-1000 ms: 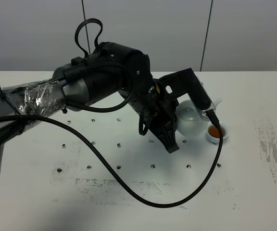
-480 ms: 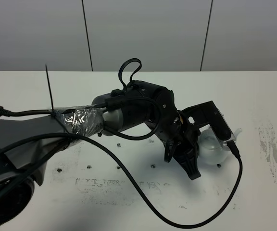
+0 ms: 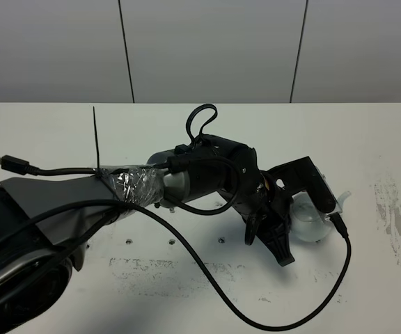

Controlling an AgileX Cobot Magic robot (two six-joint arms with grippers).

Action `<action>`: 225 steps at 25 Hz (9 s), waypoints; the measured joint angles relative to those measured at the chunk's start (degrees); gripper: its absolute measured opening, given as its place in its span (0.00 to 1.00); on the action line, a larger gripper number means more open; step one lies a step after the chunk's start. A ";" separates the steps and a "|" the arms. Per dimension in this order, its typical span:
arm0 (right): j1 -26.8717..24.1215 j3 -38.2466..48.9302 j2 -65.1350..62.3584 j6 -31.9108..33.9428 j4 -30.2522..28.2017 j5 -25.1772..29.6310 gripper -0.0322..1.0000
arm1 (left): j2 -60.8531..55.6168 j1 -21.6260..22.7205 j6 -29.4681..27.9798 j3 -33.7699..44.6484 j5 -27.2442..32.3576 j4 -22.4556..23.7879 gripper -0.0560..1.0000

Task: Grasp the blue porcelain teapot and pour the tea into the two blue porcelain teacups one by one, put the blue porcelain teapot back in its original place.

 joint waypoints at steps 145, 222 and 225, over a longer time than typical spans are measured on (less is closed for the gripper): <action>0.00 0.00 0.00 0.00 0.19 0.00 0.41 | 1.19 10.83 28.59 -9.56 -0.02 72.18 0.15; 0.00 0.00 0.00 0.00 0.19 0.04 0.41 | 1.19 9.88 28.53 -9.56 2.26 79.68 0.15; 0.00 0.00 0.00 0.00 0.19 0.04 0.41 | 1.19 9.88 28.30 -9.56 1.69 79.68 0.15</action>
